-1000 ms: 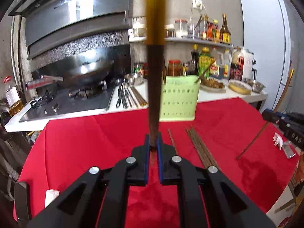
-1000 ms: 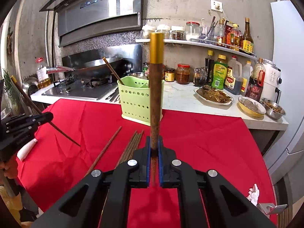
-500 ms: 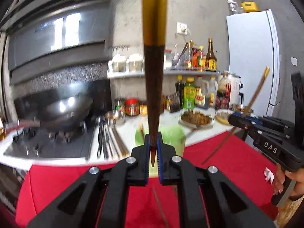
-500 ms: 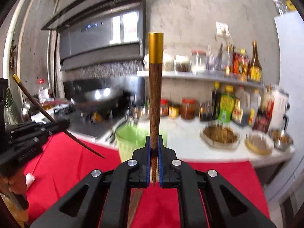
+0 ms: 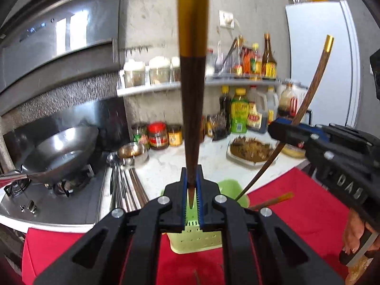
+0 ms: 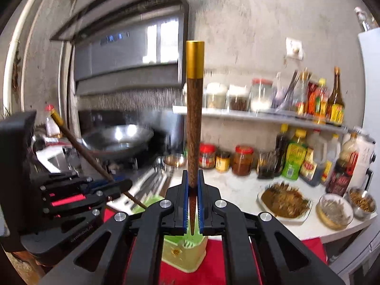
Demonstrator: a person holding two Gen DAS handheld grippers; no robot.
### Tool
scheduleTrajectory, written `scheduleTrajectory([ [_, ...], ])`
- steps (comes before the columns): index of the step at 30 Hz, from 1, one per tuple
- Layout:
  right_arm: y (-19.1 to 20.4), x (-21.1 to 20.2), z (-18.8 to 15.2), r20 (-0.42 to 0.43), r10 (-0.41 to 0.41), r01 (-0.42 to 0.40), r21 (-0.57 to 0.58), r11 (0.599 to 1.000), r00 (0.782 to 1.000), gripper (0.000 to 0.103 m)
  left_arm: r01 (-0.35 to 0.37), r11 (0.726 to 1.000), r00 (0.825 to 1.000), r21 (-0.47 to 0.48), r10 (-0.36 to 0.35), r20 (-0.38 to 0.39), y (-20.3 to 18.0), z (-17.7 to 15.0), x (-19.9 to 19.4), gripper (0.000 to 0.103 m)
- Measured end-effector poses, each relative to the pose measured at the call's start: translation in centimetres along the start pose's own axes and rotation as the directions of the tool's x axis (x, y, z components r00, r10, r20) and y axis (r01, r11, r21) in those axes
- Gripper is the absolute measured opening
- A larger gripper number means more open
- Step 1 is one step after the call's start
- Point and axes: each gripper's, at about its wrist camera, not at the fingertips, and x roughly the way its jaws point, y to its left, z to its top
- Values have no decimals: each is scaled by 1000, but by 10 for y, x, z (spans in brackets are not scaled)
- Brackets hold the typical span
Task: Organize utensils
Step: 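Carry both upright chopsticks above the green holder, then open both grippers to drop the chopsticks into the green holder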
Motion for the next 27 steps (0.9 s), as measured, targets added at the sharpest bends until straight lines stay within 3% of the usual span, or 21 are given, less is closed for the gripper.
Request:
scheduleTrajectory([
  [4,-4,17,-16,-56,7,-6,19,1000,998,9,-2,1000,1000,1,2,-27,3,-8,13,7],
  [9,-11,13,-20,-63,-15,18,48,999,998,23,-7,1000,1000,-14,7,-11,6,-5,8,9],
  [18,-18,-66,-4,31,-88,87,40,995,996,26,-54,998,994,-43,58,92,6,11,-59,10],
  [21,-16,-97,-19,32,-101,100,42,994,994,27,-103,993,992,-53,106,69,6,-4,-85,11],
  [27,3,-137,-86,-41,-80,82,44,996,996,28,-163,983,986,-78,161,-38,2,-84,-122,15],
])
